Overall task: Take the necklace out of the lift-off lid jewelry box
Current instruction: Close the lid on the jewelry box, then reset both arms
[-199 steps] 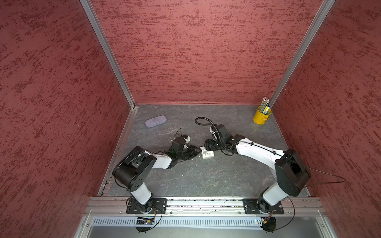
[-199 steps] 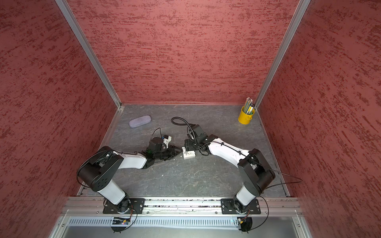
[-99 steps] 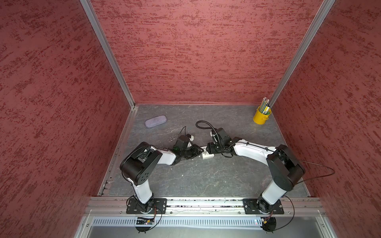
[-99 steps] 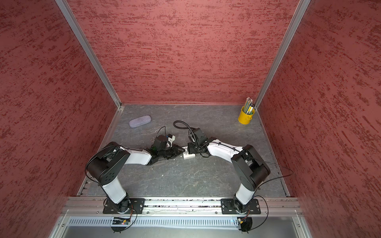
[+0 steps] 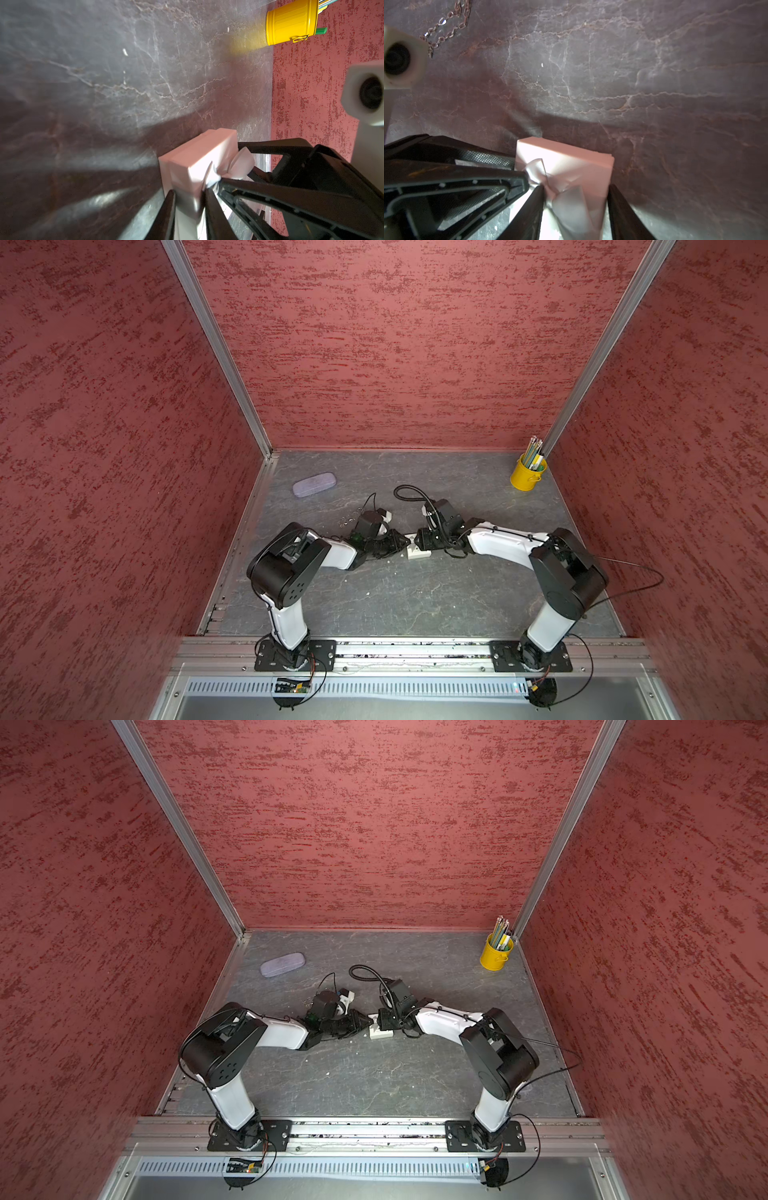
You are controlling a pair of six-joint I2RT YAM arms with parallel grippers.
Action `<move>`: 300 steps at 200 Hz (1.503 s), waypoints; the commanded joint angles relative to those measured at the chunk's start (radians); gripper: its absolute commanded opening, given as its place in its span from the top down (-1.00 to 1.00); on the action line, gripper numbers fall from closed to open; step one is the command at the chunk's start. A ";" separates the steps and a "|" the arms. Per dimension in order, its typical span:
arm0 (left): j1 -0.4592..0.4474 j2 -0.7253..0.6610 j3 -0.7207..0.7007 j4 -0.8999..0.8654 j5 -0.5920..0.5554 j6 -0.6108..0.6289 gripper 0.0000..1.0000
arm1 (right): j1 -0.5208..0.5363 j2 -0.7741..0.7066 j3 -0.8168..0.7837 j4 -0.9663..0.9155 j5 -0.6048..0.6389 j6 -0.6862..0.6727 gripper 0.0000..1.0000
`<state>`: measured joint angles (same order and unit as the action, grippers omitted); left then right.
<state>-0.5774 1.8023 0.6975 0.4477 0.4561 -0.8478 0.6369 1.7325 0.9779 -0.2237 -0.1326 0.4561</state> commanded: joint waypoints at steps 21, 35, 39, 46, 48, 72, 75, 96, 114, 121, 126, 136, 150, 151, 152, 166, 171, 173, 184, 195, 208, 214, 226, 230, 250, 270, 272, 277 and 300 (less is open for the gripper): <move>0.014 0.022 0.043 -0.065 -0.007 0.056 0.43 | -0.014 0.036 -0.009 0.030 -0.001 0.000 0.02; 0.022 0.006 0.053 -0.092 -0.005 0.074 0.37 | -0.018 0.025 -0.005 0.018 0.011 0.002 -0.07; 0.025 -0.001 0.055 -0.102 -0.006 0.078 0.35 | -0.017 0.019 -0.003 0.013 0.017 0.002 -0.10; 0.029 -0.015 0.062 -0.119 -0.005 0.089 0.32 | -0.019 0.007 0.001 0.003 0.030 0.001 -0.16; 0.031 -0.019 0.064 -0.125 -0.005 0.093 0.31 | -0.020 0.003 0.003 -0.001 0.034 -0.001 -0.18; 0.052 -0.087 0.096 -0.220 -0.005 0.159 0.22 | -0.023 -0.065 0.022 -0.053 0.107 -0.015 -0.34; 0.055 -0.098 0.101 -0.234 -0.006 0.167 0.21 | -0.025 -0.074 0.025 -0.061 0.120 -0.017 -0.37; 0.089 -0.184 0.140 -0.349 -0.017 0.246 0.13 | -0.033 -0.163 0.036 -0.108 0.217 -0.034 -0.47; 0.133 -0.269 0.186 -0.474 -0.047 0.338 0.08 | -0.044 -0.253 0.033 -0.133 0.321 -0.061 -0.54; 0.151 -0.306 0.210 -0.529 -0.066 0.381 0.05 | -0.050 -0.289 0.029 -0.138 0.367 -0.075 -0.60; 0.165 -0.332 0.224 -0.565 -0.081 0.411 0.03 | -0.053 -0.324 0.025 -0.140 0.407 -0.085 -0.65; 0.198 -0.384 0.252 -0.628 -0.110 0.467 -0.02 | -0.057 -0.379 0.013 -0.134 0.491 -0.111 -0.75; 0.257 -0.457 0.274 -0.685 -0.134 0.524 -0.12 | -0.063 -0.454 -0.013 -0.113 0.628 -0.136 -0.95; 0.261 -0.463 0.275 -0.688 -0.135 0.527 -0.13 | -0.064 -0.458 -0.015 -0.109 0.638 -0.138 -0.96; 0.266 -0.467 0.276 -0.692 -0.136 0.530 -0.14 | -0.064 -0.464 -0.018 -0.105 0.647 -0.140 -0.96; 0.336 -0.540 0.278 -0.720 -0.151 0.563 -0.42 | -0.070 -0.542 -0.068 -0.037 0.751 -0.177 -0.97; 0.361 -0.566 0.277 -0.729 -0.166 0.573 -0.91 | -0.073 -0.568 -0.093 0.002 0.777 -0.195 -0.97; 0.370 -0.576 0.275 -0.734 -0.171 0.578 -0.98 | -0.075 -0.583 -0.103 0.020 0.783 -0.205 -0.97; 0.426 -0.629 0.266 -0.746 -0.187 0.609 -0.99 | -0.077 -0.647 -0.187 0.152 0.817 -0.283 -0.97; 0.474 -0.675 0.247 -0.749 -0.196 0.653 -0.99 | -0.080 -0.711 -0.285 0.303 0.858 -0.350 -0.97; 0.515 -0.733 0.207 -0.738 -0.235 0.726 -0.99 | -0.088 -0.771 -0.398 0.488 0.886 -0.434 -0.97; 0.525 -0.761 0.179 -0.719 -0.267 0.767 -0.99 | -0.094 -0.790 -0.445 0.563 0.901 -0.467 -0.97; 0.527 -0.823 0.097 -0.650 -0.336 0.893 -0.99 | -0.108 -0.806 -0.527 0.701 0.936 -0.516 -0.97; 0.528 -0.845 0.062 -0.616 -0.360 0.925 -0.99 | -0.118 -0.805 -0.548 0.739 0.947 -0.521 -0.97; 0.528 -0.951 -0.151 -0.384 -0.472 1.029 -0.99 | -0.167 -0.770 -0.625 0.872 0.955 -0.514 -0.97; 0.531 -1.012 -0.380 -0.083 -0.531 1.065 -0.99 | -0.224 -0.699 -0.659 0.930 0.870 -0.515 -0.97; 0.530 -1.014 -0.401 -0.052 -0.528 1.070 -0.99 | -0.231 -0.690 -0.661 0.931 0.858 -0.517 -0.97; 0.530 -1.018 -0.453 0.031 -0.514 1.089 -0.99 | -0.242 -0.669 -0.661 0.931 0.827 -0.519 -0.97; 0.533 -0.993 -0.573 0.251 -0.447 1.130 -0.99 | -0.296 -0.581 -0.702 1.050 0.827 -0.489 -0.97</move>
<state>-0.0494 0.7998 0.1974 0.3328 0.0006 0.1833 0.3859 1.0908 0.3199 0.6144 0.7219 -0.0341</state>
